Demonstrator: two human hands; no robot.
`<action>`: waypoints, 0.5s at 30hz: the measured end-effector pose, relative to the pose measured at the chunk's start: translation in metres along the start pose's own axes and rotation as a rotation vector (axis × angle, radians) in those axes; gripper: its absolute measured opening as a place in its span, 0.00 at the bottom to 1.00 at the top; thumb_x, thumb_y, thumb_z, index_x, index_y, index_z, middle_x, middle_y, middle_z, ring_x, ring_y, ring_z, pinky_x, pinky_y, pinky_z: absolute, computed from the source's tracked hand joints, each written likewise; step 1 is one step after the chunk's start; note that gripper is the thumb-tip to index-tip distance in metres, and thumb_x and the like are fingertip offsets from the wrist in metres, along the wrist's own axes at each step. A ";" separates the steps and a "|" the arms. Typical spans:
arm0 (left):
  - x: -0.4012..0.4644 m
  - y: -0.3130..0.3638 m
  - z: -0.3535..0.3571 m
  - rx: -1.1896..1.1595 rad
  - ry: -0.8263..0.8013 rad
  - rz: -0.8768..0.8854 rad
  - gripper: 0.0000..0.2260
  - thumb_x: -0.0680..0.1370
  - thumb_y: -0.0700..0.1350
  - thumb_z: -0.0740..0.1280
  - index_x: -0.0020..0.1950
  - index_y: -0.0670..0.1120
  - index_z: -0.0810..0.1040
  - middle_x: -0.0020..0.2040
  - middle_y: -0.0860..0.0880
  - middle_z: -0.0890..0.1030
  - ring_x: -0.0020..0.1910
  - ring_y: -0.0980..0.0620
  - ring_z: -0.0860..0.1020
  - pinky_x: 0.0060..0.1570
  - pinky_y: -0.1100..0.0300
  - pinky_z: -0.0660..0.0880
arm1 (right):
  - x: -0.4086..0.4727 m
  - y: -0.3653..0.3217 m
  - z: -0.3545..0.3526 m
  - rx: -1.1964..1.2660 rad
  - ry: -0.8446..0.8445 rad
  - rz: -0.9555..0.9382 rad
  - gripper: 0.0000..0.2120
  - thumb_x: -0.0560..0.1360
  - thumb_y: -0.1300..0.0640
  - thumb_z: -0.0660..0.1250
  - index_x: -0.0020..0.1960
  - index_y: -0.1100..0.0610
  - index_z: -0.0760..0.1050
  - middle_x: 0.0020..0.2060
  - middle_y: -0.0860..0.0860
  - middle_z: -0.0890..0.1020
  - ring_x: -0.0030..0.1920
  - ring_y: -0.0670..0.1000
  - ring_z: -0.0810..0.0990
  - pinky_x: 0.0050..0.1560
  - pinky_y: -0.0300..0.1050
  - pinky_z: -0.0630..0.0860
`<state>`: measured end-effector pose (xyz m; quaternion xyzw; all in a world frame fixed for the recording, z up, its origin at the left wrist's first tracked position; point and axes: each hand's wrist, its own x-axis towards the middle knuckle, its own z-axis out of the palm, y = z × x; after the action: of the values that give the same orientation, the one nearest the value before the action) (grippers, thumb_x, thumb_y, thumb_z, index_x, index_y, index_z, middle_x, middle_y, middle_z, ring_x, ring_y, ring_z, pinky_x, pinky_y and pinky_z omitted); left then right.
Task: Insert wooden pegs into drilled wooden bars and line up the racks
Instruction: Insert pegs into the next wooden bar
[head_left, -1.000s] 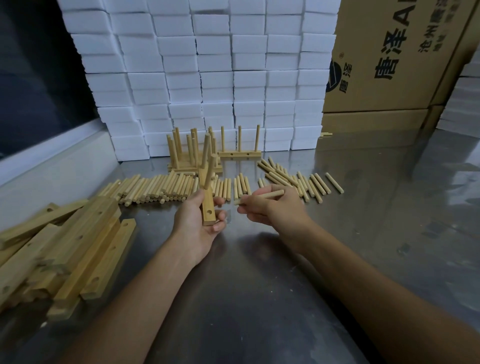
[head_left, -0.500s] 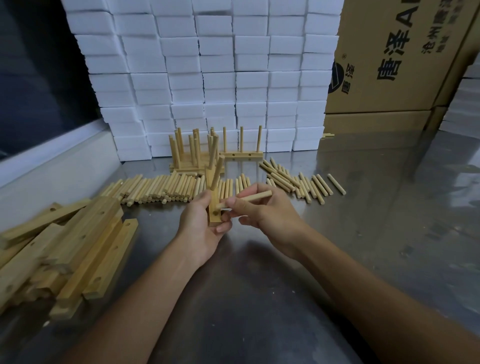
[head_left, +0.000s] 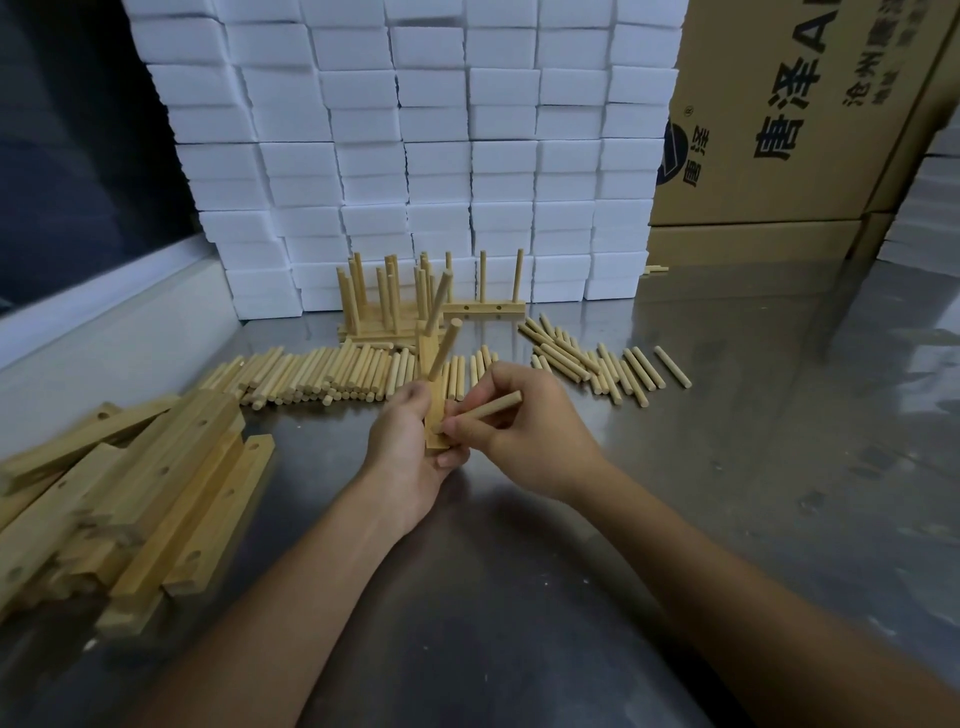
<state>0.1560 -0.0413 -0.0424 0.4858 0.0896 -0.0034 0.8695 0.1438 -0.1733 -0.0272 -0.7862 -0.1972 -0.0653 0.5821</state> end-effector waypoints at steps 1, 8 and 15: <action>0.000 0.000 0.001 0.020 0.006 0.011 0.12 0.86 0.47 0.53 0.65 0.45 0.71 0.39 0.45 0.75 0.27 0.53 0.70 0.21 0.64 0.61 | 0.000 -0.002 0.000 -0.028 -0.004 -0.017 0.08 0.72 0.66 0.75 0.41 0.62 0.75 0.38 0.54 0.85 0.38 0.49 0.86 0.41 0.43 0.84; -0.005 -0.003 0.005 0.120 0.013 0.075 0.11 0.86 0.47 0.53 0.53 0.56 0.75 0.51 0.42 0.78 0.48 0.43 0.75 0.38 0.54 0.68 | 0.001 -0.008 0.004 -0.309 0.046 -0.083 0.09 0.72 0.60 0.76 0.40 0.59 0.76 0.35 0.52 0.84 0.36 0.49 0.84 0.39 0.54 0.82; -0.004 -0.005 0.006 0.136 0.057 0.089 0.14 0.85 0.47 0.54 0.70 0.56 0.70 0.51 0.44 0.83 0.46 0.47 0.83 0.31 0.59 0.75 | 0.003 -0.002 0.017 -0.307 0.141 -0.065 0.10 0.72 0.58 0.75 0.39 0.55 0.75 0.32 0.48 0.82 0.34 0.44 0.83 0.34 0.41 0.82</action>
<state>0.1527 -0.0493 -0.0429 0.5472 0.0924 0.0429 0.8308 0.1432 -0.1563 -0.0300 -0.8525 -0.1689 -0.1683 0.4652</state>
